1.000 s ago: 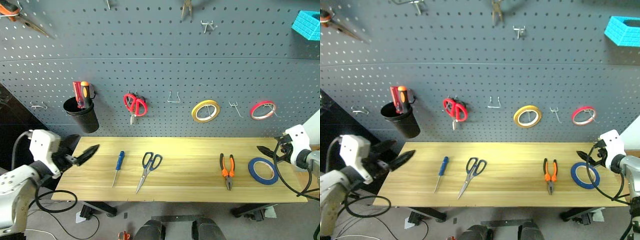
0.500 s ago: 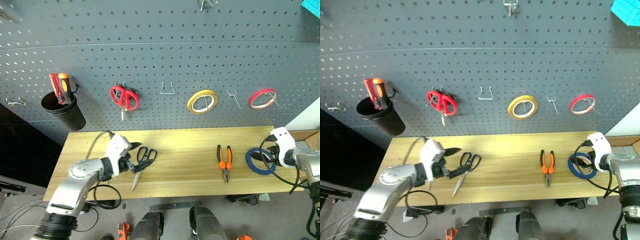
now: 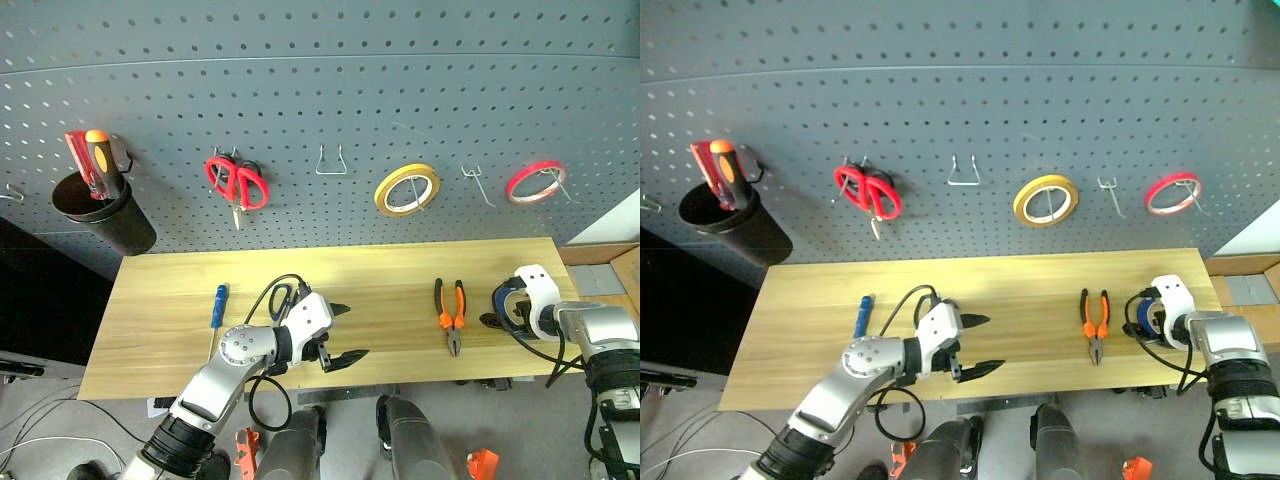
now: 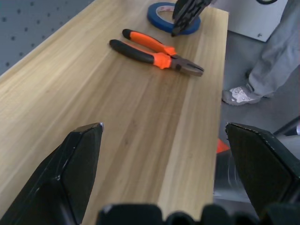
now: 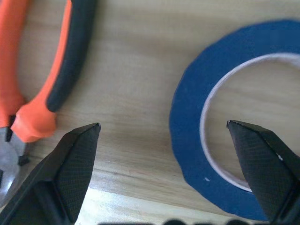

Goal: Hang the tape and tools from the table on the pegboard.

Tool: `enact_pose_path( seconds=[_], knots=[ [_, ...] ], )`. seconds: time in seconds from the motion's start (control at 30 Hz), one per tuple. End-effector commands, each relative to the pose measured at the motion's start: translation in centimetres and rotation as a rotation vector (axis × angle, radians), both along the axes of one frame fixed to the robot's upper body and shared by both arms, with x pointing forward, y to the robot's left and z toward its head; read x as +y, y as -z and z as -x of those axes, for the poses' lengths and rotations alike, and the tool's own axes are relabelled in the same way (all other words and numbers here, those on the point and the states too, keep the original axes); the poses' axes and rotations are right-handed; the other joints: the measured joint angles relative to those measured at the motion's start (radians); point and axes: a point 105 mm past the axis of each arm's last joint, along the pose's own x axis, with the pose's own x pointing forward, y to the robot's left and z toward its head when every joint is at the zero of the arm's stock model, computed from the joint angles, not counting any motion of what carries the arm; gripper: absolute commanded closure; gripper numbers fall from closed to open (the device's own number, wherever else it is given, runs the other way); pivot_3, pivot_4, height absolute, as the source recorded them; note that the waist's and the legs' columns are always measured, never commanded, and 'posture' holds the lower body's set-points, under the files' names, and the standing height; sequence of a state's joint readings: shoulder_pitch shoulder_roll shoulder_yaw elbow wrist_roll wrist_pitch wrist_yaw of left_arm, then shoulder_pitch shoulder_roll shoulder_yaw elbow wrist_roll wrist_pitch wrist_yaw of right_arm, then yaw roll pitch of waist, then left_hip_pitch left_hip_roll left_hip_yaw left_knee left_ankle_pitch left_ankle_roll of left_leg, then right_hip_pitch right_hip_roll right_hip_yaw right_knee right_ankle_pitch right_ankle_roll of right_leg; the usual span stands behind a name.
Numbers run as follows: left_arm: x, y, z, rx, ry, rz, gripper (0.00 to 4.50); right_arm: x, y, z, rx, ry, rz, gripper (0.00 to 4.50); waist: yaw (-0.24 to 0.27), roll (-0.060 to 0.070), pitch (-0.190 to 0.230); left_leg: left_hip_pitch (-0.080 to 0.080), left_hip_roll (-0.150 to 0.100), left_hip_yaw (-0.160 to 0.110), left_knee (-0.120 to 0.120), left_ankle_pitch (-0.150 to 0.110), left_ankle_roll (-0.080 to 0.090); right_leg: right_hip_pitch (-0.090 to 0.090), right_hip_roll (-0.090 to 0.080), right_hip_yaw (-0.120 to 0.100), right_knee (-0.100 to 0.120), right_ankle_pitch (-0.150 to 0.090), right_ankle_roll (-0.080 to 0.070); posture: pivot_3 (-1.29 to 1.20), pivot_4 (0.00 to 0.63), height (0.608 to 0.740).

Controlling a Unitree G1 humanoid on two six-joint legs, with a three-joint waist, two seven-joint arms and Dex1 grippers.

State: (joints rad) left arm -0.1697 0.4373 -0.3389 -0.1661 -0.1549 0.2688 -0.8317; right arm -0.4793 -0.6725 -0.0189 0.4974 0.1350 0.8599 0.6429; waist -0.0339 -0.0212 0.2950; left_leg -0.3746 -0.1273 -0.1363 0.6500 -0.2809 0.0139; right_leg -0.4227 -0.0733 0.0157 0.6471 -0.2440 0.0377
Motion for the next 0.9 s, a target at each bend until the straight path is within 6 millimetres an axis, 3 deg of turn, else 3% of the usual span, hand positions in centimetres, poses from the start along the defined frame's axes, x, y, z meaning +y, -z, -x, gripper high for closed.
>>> enact_pose_path(
  seconds=[0.03, 0.1, 0.2, 0.37, 0.53, 0.7, 0.8, 0.9],
  knots=[
    [-0.9, -1.5, 0.5, -0.045, 0.018, 0.03, 0.04, -0.4, -0.2, -0.5, -0.002, 0.046, 0.013, 0.0, 0.0, -0.002, 0.002, 0.0, 0.0, 0.001, 0.0, 0.0, 0.0, 0.0, 0.0, 0.0, 0.0, 0.0, 0.0, -0.06, 0.364, 0.74],
    [-1.0, -1.8, 0.6, -0.047, 0.022, 0.035, 0.04, -0.4, 0.2, -0.6, 0.014, 0.079, 0.008, 0.0, 0.001, -0.004, 0.004, 0.0, 0.0, 0.0, 0.001, 0.0, 0.0, 0.0, 0.0, 0.0, 0.0, 0.0, 0.001, -0.05, 0.366, 0.74],
    [-0.8, -2.1, 0.4, -0.051, 0.013, 0.034, 0.0, -0.5, 0.5, -0.9, 0.004, 0.124, 0.0, 0.62, 0.003, -0.009, 0.007, -0.001, 0.0, 0.0, 0.001, 0.0, 0.0, 0.0, 0.0, 0.0, 0.0, 0.001, 0.001, -0.04, 0.366, 0.74],
    [-0.1, -2.7, -0.2, -0.064, 0.006, 0.027, 0.0, -1.0, 0.5, -0.7, 0.003, 0.163, 0.021, 2.28, 0.003, -0.011, 0.009, -0.002, 0.0, -0.001, 0.003, 0.0, 0.0, 0.0, 0.0, -0.001, 0.0, 0.001, 0.001, -0.06, 0.356, 0.74],
    [-0.9, -4.2, -1.0, -0.103, 0.027, 0.094, 0.0, -1.6, -1.1, -0.7, -0.041, 0.2, 0.05, 4.02, 0.002, -0.009, 0.009, -0.006, 0.0, -0.002, 0.009, -0.001, 0.001, -0.002, 0.001, -0.002, 0.0, 0.002, 0.003, -0.12, 0.33, 0.74],
    [-1.3, -5.7, -2.8, -0.18, 0.008, 0.169, 0.0, -1.3, -6.2, 1.3, -0.223, 0.165, 0.007, 4.15, 0.005, -0.003, 0.006, -0.01, -0.001, -0.002, 0.013, -0.001, 0.001, -0.004, 0.0, -0.002, -0.001, 0.004, 0.006, -0.2, 0.277, 0.74],
    [-1.0, -7.0, -4.2, -0.254, -0.077, 0.253, 0.0, 1.7, -9.3, 5.0, -0.391, 0.004, -0.066, 4.15, 0.002, 0.005, 0.0, -0.012, -0.001, -0.001, 0.013, -0.001, 0.001, -0.005, 0.0, -0.002, -0.002, 0.004, 0.006, -0.28, 0.254, 0.74],
    [-0.8, -7.7, -4.2, -0.29, -0.084, 0.314, 0.0, 4.8, -11.5, 8.4, -0.518, -0.115, -0.131, 4.15, -0.018, 0.004, -0.003, -0.014, 0.001, 0.0, 0.013, -0.002, 0.001, -0.006, 0.001, -0.002, -0.002, 0.004, 0.007, -0.34, 0.245, 0.74]
  ],
)
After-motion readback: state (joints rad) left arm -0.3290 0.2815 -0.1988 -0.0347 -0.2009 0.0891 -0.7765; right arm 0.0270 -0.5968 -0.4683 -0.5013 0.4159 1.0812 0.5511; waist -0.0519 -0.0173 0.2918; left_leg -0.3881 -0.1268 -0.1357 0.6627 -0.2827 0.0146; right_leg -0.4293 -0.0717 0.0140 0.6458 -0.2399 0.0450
